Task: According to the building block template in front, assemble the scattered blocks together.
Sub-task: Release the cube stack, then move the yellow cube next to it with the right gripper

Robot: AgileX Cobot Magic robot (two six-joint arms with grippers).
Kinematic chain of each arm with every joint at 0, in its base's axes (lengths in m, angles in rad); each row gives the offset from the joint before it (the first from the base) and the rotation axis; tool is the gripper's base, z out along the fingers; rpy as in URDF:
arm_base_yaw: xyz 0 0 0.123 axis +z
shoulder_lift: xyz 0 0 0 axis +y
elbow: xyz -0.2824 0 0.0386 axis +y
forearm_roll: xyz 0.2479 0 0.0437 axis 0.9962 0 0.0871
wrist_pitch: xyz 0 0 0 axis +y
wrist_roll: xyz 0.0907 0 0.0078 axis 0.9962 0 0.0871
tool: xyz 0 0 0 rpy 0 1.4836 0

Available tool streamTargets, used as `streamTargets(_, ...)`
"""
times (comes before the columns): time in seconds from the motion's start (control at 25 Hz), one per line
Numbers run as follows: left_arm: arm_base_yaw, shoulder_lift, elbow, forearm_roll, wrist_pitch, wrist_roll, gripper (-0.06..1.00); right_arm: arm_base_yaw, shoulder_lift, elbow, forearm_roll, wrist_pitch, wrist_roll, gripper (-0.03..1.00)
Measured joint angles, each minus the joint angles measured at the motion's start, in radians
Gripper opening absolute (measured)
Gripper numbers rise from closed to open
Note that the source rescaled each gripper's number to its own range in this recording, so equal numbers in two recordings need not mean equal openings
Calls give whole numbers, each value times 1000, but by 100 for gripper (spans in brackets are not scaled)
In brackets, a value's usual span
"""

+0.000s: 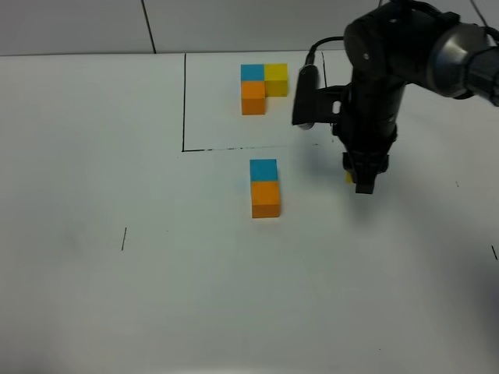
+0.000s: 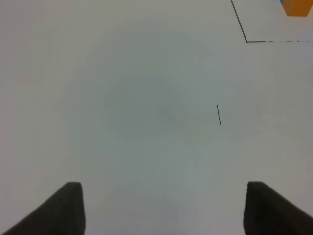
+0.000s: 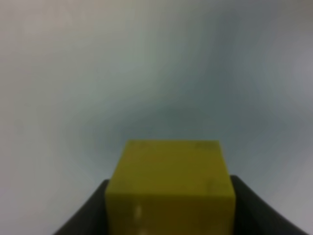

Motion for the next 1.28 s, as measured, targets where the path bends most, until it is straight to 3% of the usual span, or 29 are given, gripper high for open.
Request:
streamTargets(0.4,0,0,0,0,0,1,47,45,189,-216,79,48,-76,1)
streamTargets(1.28,0,0,0,0,0,1,47,46,268,-287,125,18,-142,1)
